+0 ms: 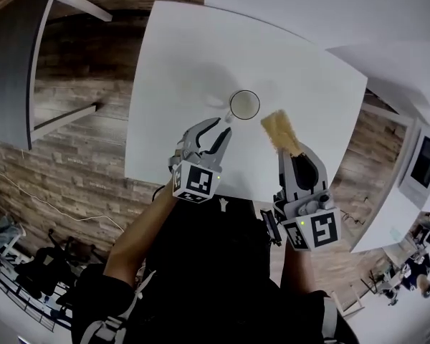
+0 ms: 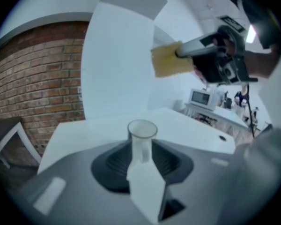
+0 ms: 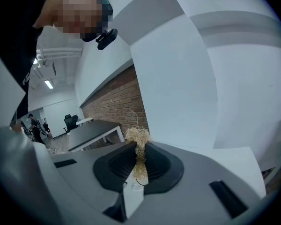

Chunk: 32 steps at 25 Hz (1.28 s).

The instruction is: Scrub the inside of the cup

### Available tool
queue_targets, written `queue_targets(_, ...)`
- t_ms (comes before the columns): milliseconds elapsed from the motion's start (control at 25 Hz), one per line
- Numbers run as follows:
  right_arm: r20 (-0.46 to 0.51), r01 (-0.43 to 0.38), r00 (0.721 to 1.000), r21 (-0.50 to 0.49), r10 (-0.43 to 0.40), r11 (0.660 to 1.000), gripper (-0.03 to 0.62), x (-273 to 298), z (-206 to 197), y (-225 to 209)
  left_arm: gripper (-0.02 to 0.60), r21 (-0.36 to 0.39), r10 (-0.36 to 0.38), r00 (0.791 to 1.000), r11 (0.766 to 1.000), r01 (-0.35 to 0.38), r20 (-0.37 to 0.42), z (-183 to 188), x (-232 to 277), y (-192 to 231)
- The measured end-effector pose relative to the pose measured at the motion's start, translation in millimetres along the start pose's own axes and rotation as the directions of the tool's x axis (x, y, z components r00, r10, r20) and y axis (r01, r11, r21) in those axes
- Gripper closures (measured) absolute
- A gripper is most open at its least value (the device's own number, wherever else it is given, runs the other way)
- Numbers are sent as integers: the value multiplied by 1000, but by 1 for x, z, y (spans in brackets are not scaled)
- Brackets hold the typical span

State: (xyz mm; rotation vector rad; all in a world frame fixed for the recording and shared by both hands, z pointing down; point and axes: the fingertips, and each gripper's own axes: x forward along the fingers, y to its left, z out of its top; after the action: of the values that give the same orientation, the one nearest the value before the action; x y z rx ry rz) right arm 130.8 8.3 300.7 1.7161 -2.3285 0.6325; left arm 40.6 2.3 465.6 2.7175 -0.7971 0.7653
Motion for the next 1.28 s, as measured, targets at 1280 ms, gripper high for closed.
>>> queue_targets(1280, -788, -437, 607, -221, 105, 872, 565, 102, -151, 15, 520, 87, -45, 997, 995, 50, -58, -36, 25, -24)
